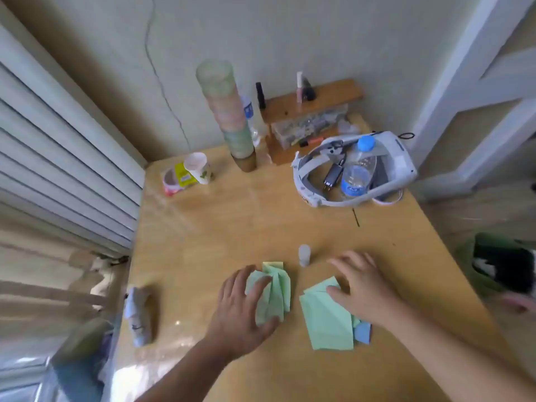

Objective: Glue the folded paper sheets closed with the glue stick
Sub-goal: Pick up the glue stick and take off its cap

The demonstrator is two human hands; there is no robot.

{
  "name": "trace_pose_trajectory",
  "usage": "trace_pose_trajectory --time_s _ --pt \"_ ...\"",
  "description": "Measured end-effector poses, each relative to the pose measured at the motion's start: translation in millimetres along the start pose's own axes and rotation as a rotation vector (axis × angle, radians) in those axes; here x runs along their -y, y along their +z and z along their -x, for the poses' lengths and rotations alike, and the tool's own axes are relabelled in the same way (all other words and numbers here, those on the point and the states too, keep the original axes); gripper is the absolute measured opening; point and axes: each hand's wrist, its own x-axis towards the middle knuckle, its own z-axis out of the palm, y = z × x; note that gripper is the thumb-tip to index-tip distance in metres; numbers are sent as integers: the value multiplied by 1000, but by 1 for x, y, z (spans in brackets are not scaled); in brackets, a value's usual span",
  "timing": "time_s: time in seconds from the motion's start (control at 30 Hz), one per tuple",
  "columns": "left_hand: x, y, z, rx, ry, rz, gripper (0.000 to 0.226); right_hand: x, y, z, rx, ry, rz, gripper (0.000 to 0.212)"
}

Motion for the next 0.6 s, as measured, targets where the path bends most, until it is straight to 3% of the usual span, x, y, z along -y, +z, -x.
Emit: trace_pose_trajectory --time_s 0.1,0.2,0.4,0.6 --pt "8 34 -22 -40 88 8 69 -7 30 -26 -37 -78 10 72" --pt "12 59 -21 -90 123 -22 69 -22 57 -29 -209 -155 -7 71" --pt "20 73 -16 -153 177 -132 67 -36 77 -30 -473 -303 14 50" --pt "15 70 -11 -145 134 -131 72 -30 78 -26 -481 -299 123 32"
